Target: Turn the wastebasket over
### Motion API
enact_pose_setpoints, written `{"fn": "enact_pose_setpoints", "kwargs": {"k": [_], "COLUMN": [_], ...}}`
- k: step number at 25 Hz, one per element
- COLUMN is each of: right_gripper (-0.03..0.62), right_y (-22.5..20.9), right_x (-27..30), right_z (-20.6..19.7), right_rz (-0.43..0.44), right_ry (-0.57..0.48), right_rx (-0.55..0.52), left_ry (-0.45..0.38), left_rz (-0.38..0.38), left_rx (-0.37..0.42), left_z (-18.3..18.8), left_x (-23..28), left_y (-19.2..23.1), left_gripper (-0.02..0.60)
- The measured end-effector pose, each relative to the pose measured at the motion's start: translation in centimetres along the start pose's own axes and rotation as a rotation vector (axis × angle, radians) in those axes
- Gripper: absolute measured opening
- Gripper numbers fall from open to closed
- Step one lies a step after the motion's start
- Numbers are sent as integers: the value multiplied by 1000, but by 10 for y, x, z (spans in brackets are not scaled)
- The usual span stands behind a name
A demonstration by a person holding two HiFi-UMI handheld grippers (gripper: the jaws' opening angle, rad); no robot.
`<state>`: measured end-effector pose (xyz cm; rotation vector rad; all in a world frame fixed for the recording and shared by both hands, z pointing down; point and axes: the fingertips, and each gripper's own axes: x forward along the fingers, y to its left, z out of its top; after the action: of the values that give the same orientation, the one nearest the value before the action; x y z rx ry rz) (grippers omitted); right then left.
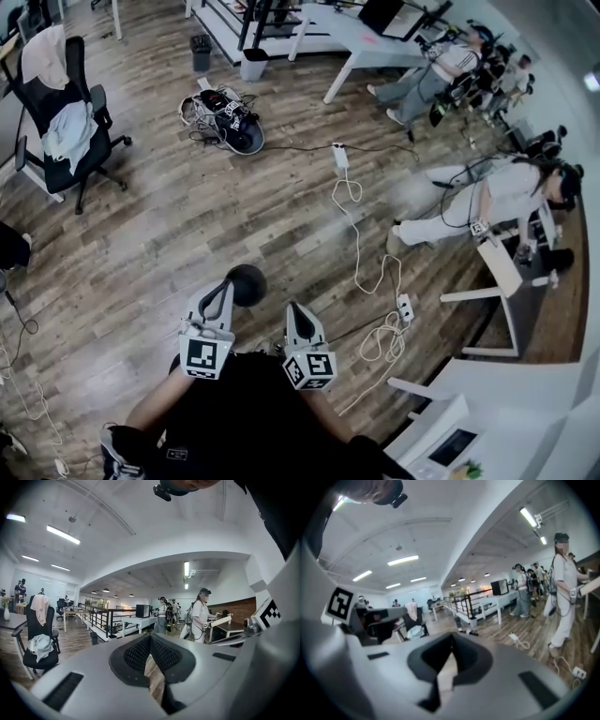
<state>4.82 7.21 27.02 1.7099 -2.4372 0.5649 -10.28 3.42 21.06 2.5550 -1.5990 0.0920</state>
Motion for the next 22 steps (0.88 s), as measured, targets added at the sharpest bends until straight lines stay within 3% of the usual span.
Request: {"fn": "enact_pose_setpoints", "kwargs": {"k": [22], "right_gripper": [32], "right_y": [-5], "right_x": [2], "right_z": [-3], "right_rz": [8], "right_ry": [0], "right_rx": [-17], "left_ry": [14], "left_rz": [-5], "left_rx": [1], "left_z": [-5], "left_x": [9], "left_y": [-5], "left_gripper": [34]}}
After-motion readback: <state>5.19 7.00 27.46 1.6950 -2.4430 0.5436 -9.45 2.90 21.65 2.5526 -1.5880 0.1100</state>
